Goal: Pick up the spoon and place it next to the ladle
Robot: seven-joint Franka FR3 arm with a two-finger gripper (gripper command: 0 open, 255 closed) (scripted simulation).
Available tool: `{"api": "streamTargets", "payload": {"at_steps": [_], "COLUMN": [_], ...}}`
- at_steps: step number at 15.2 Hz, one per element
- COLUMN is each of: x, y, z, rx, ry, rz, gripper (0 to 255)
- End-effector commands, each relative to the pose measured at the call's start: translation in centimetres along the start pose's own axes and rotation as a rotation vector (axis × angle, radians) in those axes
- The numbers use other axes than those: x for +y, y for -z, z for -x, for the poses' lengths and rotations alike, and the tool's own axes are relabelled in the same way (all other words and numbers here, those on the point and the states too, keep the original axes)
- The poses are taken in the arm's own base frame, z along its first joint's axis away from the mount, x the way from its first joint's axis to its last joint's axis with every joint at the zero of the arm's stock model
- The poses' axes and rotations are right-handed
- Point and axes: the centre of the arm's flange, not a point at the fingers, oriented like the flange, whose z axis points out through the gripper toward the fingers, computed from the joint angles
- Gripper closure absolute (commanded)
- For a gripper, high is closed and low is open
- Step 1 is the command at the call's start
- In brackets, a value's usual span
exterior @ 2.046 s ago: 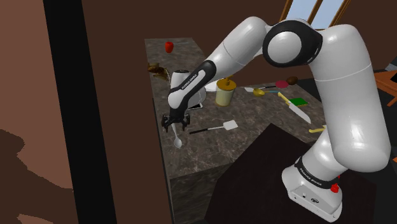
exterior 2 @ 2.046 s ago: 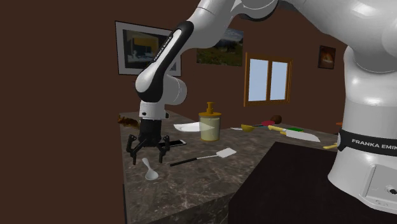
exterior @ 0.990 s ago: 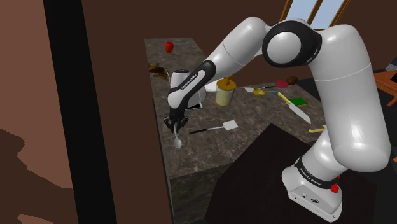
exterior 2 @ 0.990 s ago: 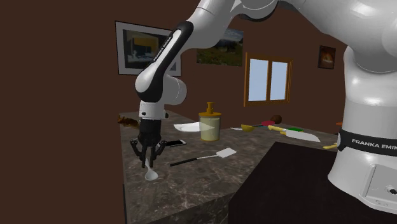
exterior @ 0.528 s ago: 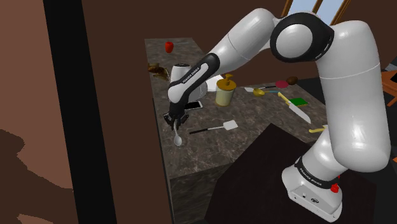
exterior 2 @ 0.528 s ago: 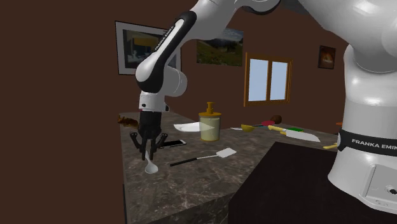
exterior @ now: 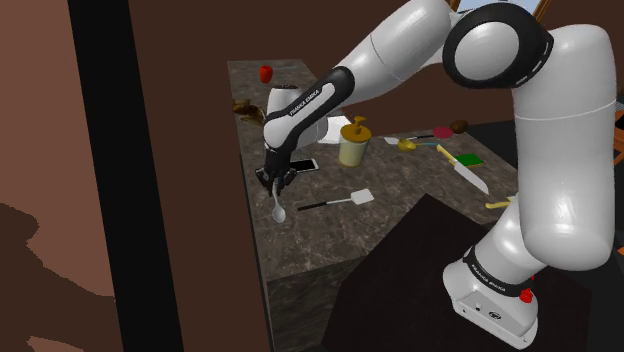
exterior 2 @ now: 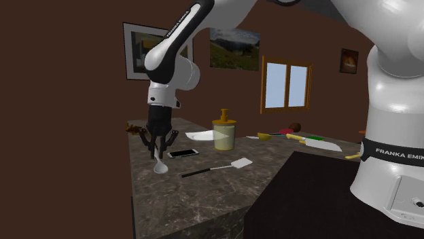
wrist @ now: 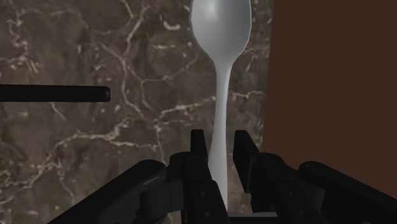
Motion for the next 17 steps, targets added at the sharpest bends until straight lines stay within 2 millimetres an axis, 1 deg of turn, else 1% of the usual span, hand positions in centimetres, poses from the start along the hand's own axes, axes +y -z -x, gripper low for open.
{"api": "streamTargets", "payload": {"at_steps": [1, 9, 17], "x": [-0.1, -0.7, 9.6], "y": [1.0, 5.0, 6.8], "z": [0.0, 0.6, -0.2], "rx": [0.000, 0.000, 0.000], "ry": [0.000, 0.000, 0.000], "rz": [0.000, 0.000, 0.000], "gripper": [255, 255, 255]}}
